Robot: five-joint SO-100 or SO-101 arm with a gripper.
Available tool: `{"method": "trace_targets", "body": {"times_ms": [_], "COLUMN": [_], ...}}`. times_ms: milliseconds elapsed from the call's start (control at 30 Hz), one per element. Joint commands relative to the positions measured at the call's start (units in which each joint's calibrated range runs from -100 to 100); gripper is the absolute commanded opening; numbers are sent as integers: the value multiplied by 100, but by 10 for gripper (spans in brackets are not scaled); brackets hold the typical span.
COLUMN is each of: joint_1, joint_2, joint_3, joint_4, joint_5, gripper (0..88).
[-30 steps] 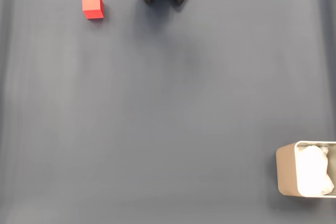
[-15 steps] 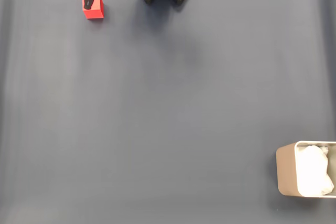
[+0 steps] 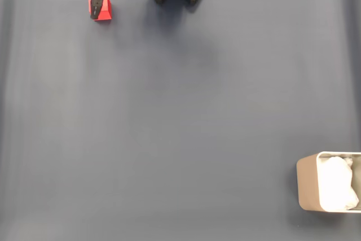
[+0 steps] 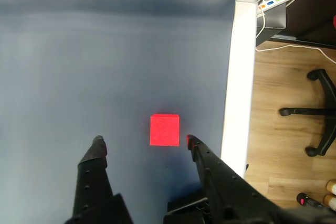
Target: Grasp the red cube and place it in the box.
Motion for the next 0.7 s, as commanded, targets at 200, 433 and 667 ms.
{"method": "trace_targets", "body": {"times_ms": [200, 433, 667], "joint_1": [163, 248, 248], "joint_2": [-128, -267, -527], "joint_3": [344, 919, 1357], "joint_4": [-353, -771, -902], "joint_5": [5, 59, 103], "gripper": [366, 374, 376]}}
